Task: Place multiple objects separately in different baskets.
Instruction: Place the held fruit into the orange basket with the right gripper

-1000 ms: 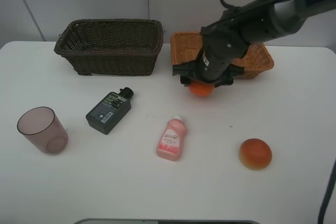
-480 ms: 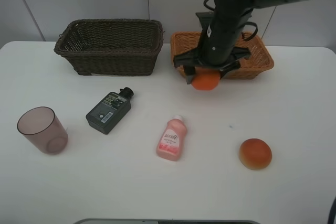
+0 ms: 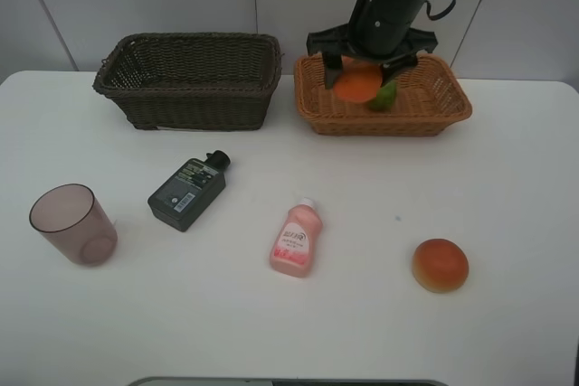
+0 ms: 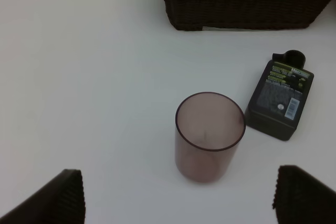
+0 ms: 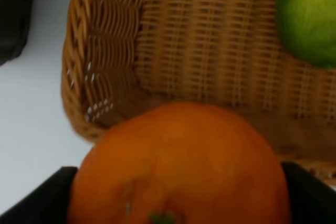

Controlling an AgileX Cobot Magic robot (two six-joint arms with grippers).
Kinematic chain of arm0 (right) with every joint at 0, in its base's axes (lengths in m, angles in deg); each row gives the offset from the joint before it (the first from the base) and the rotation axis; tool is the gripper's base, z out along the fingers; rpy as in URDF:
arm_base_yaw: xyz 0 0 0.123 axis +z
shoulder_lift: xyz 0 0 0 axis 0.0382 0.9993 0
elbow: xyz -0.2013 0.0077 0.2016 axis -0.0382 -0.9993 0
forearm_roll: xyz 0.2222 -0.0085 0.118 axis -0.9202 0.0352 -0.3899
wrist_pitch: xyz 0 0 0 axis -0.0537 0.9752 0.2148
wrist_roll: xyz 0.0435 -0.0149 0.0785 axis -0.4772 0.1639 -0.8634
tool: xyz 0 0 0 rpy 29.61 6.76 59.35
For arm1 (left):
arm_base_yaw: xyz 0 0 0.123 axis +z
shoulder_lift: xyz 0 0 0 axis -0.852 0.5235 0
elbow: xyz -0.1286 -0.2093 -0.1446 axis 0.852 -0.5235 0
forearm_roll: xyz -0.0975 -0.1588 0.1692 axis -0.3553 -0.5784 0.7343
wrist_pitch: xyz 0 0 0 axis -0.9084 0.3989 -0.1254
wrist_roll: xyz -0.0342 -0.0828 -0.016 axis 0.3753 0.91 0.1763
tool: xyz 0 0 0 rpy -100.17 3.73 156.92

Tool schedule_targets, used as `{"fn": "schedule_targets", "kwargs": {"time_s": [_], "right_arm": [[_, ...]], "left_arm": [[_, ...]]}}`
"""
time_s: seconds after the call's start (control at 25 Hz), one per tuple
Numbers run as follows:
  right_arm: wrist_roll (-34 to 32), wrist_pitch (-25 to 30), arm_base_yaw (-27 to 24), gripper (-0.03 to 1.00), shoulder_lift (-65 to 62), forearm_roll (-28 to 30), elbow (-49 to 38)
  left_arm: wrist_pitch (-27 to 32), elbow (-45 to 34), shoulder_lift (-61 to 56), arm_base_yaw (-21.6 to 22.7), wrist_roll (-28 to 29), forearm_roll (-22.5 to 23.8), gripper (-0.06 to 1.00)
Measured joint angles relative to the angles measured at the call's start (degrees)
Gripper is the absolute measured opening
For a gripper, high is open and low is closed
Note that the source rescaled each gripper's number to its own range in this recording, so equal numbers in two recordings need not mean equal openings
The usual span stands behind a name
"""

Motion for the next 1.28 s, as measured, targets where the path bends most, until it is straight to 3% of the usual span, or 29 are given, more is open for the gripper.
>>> {"fn": "schedule_targets", "kwargs": {"time_s": [0.36, 0.68, 0.96, 1.0, 1.16, 1.28], "right_arm": [[0.04, -2.92, -0.41, 0.62, 8.84, 4.09, 7.11], [0.04, -9.53, -2.13, 0.62, 13.07, 4.85, 7.18], [0.04, -11.61, -2.15, 0.62, 14.93, 5.65, 7.28], [0.04, -11.61, -2.15, 0.63, 14.93, 5.76, 7.28], [0.04, -12.06, -2.15, 0.86, 14.93, 6.20, 7.47], [0.04, -11.81, -2.15, 0.91, 14.65, 6.26, 7.47]], "left_arm": [[0.00, 0.00, 0.00, 0.00, 0.00, 0.00, 0.93], [0.00, 0.00, 0.00, 0.00, 0.00, 0.00, 0.93], [0.00, 0.00, 0.00, 0.00, 0.00, 0.00, 0.93], [0.00, 0.00, 0.00, 0.00, 0.00, 0.00, 0.93], [0.00, 0.00, 0.00, 0.00, 0.00, 0.00, 0.93], [0.00, 0.00, 0.00, 0.00, 0.00, 0.00, 0.93]]}}
